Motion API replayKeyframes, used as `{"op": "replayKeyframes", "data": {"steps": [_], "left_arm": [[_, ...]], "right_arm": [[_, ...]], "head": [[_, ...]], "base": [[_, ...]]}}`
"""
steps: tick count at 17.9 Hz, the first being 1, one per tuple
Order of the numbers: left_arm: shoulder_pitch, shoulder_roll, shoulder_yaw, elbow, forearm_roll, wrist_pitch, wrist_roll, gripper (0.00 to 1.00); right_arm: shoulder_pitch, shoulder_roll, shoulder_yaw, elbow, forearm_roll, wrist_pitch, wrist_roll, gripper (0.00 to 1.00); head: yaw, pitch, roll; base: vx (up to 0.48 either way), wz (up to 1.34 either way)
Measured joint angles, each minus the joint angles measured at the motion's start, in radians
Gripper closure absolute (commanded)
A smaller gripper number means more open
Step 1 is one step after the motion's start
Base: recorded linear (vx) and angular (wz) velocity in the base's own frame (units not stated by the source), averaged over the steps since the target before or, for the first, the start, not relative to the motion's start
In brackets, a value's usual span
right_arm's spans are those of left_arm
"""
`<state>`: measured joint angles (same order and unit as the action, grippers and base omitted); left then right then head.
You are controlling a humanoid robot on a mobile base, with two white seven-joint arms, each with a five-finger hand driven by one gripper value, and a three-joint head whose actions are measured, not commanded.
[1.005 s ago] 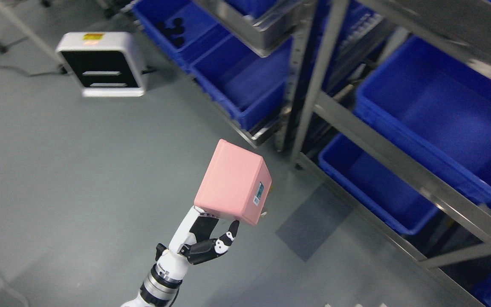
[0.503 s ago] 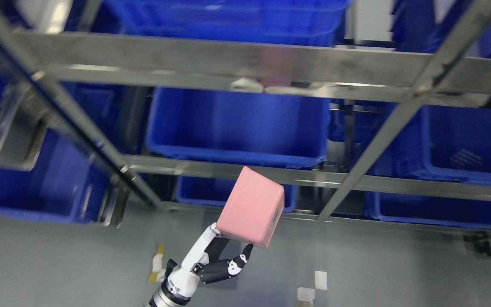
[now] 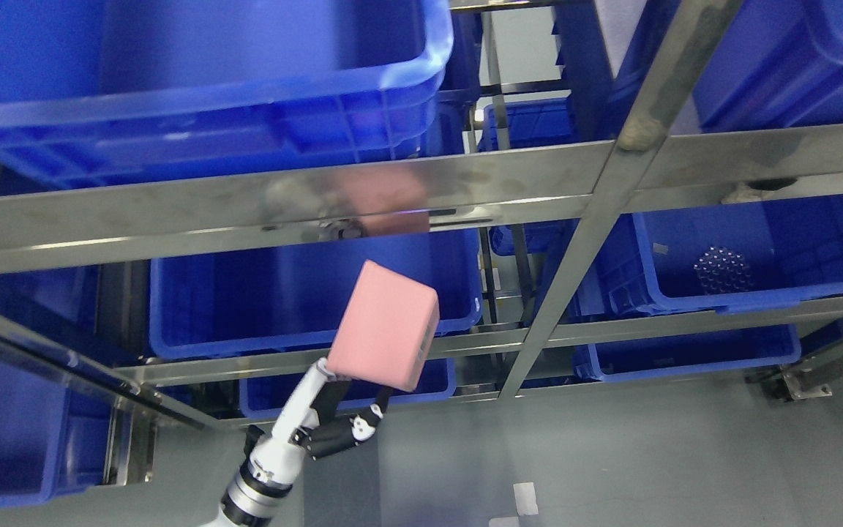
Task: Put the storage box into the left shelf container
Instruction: 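Lower the pink box into the blue bin on the lower shelf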
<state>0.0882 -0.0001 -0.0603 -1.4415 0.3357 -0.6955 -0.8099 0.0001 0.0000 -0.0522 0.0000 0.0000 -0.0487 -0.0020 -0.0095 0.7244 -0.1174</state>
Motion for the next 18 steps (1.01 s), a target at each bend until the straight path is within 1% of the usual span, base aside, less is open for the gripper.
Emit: {"op": "replayKeyframes", "data": {"steps": [2, 5, 9, 12, 15, 18], "left_arm": [[-0.033, 0.0, 0.038, 0.023, -0.024, 0.051, 0.003, 0.97], [-0.091, 0.0, 0.083, 0.057, -0.07, 0.101, 0.004, 0.97], [-0.214, 0.006, 0.149, 0.136, -0.159, 0.155, 0.007, 0.94], [-0.318, 0.042, 0.184, 0.21, -0.285, 0.166, 0.002, 0.94], [-0.398, 0.074, 0.207, 0.264, -0.435, 0.17, -0.037, 0.93], [-0.466, 0.103, 0.228, 0.313, -0.577, 0.162, -0.059, 0.88]], "right_arm": [[0.0, 0.0, 0.0, 0.0, 0.0, 0.0, 0.0, 0.0], [0.0, 0.0, 0.0, 0.0, 0.0, 0.0, 0.001, 0.0], [0.0, 0.0, 0.0, 0.0, 0.0, -0.001, 0.005, 0.0], [0.0, 0.0, 0.0, 0.0, 0.0, -0.001, 0.005, 0.0], [0.0, 0.0, 0.0, 0.0, 0.0, -0.001, 0.0, 0.0], [0.0, 0.0, 0.0, 0.0, 0.0, -0.001, -0.001, 0.0]], "head": [[0.0, 0.0, 0.0], [0.0, 0.0, 0.0], [0.0, 0.0, 0.0], [0.0, 0.0, 0.0], [0.0, 0.0, 0.0], [0.0, 0.0, 0.0]], "base": [[0.082, -0.2], [0.064, -0.13], [0.032, -0.05], [0.0, 0.0], [-0.003, 0.01], [0.0, 0.0]]}}
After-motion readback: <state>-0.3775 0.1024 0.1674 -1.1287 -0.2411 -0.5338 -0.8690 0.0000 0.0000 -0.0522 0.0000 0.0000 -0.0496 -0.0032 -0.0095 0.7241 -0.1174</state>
